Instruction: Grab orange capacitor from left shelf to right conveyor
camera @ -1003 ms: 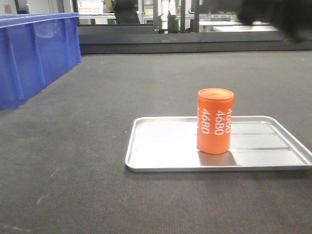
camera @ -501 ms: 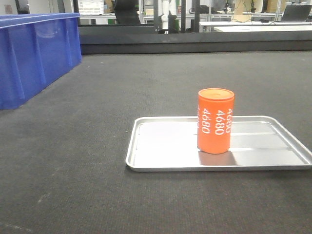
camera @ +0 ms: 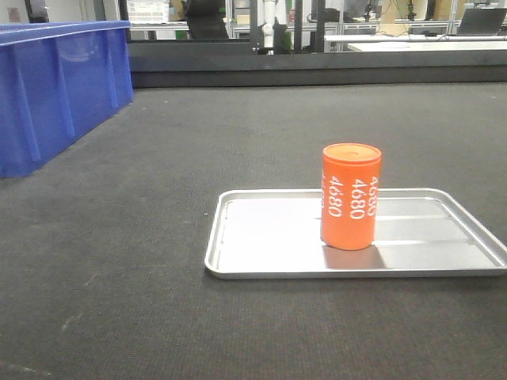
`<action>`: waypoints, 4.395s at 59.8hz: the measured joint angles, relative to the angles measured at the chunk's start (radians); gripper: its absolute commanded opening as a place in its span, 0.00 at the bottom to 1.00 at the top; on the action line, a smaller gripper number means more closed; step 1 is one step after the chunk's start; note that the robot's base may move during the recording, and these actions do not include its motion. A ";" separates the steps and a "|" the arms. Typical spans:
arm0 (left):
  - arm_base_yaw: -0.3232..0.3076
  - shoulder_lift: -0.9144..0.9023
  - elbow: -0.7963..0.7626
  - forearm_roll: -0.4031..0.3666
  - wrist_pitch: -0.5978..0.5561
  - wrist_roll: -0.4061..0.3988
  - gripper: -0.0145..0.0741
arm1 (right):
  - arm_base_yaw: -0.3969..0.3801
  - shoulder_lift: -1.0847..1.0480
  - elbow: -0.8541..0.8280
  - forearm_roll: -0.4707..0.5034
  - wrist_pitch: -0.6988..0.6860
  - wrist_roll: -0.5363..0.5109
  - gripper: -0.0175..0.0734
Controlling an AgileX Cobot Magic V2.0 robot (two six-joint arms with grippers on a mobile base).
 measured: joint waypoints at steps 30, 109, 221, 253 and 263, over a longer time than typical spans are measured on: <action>0.000 0.000 0.000 0.000 0.000 0.000 0.02 | -0.404 -0.366 0.185 0.006 0.217 -0.056 0.25; 0.000 0.000 0.000 0.000 0.000 0.000 0.02 | -0.562 -0.480 0.375 -0.033 0.260 -0.077 0.25; 0.000 0.000 0.000 0.000 0.000 0.000 0.02 | -0.562 -0.480 0.375 -0.032 0.293 -0.073 0.25; 0.000 0.000 0.000 0.000 0.000 0.000 0.02 | -0.562 -0.480 0.375 -0.032 0.294 -0.056 0.25; 0.000 0.000 0.000 0.000 0.000 0.000 0.02 | -0.562 -0.480 0.375 -0.032 0.296 -0.056 0.25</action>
